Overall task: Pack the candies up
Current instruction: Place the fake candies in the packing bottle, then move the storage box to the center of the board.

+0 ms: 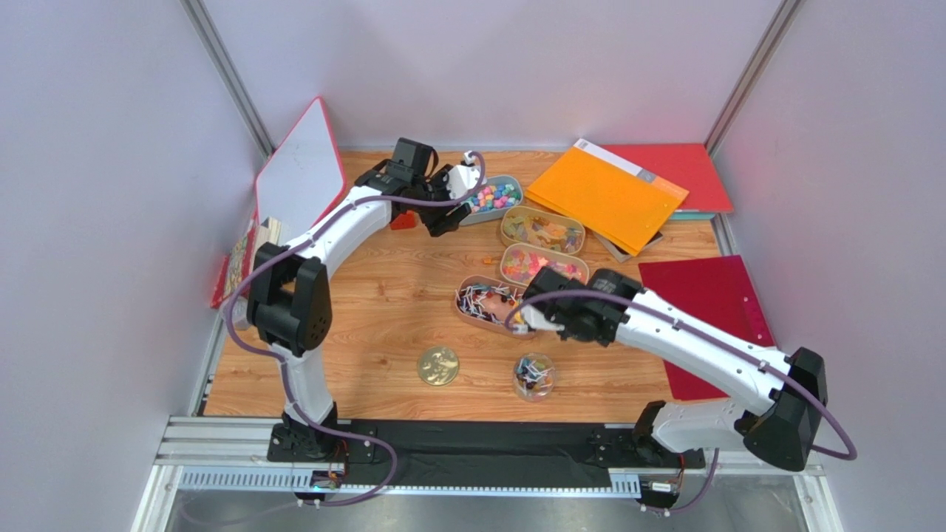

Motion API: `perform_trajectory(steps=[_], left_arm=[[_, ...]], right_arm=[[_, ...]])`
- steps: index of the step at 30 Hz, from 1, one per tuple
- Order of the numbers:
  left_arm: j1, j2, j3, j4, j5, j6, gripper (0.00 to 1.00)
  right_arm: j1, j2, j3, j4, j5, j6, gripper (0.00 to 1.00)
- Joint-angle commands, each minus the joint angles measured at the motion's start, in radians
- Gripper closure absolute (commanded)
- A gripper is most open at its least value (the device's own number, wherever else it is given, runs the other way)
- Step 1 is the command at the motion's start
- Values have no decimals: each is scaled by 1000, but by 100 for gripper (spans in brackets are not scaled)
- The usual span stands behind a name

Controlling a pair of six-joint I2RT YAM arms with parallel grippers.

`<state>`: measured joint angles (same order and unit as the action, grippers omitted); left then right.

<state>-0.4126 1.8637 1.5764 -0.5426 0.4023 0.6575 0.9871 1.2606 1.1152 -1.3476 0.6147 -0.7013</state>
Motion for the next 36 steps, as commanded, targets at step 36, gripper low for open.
perform_trajectory(steps=[36], left_arm=[[-15,568,613,-218,0,57,53]], right_arm=[[-539,194,284,-107,-322,54,100]])
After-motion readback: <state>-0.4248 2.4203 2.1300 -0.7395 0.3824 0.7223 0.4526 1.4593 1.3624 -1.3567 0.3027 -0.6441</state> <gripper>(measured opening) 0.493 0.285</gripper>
